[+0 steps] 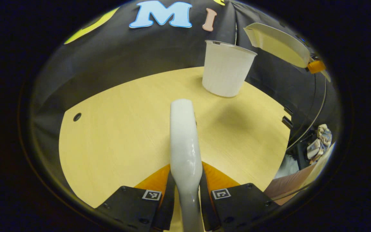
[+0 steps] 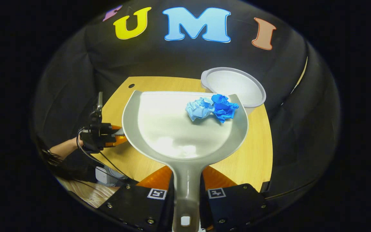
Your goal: Pick up the small broom and dustpan from the desktop, sweep the trash into the dustpan with the broom, and then empty the trash into the garbage bin.
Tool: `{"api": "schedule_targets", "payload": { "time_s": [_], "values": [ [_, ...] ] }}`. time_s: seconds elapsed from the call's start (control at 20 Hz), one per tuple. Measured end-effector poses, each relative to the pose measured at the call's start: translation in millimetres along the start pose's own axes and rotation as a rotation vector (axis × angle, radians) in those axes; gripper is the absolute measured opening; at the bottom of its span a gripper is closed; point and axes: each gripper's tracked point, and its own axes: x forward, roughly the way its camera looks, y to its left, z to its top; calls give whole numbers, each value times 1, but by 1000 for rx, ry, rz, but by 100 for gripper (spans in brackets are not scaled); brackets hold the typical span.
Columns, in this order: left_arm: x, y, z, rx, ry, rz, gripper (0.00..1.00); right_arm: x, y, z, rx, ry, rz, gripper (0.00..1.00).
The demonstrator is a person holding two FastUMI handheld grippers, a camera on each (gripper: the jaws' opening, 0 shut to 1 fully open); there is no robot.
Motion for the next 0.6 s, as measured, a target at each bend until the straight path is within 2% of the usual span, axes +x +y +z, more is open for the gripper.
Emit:
{"api": "schedule_targets", "payload": {
  "time_s": [0.3,0.45,0.6],
  "values": [
    [-18,27,-17,-60,8,70,45,20,-19,46,104,21,26,31],
    [-23,34,-24,-93,11,88,41,30,-21,70,239,18,97,31],
    [-25,34,-25,-110,8,100,43,40,-23,103,412,-20,206,31]
  ]
}}
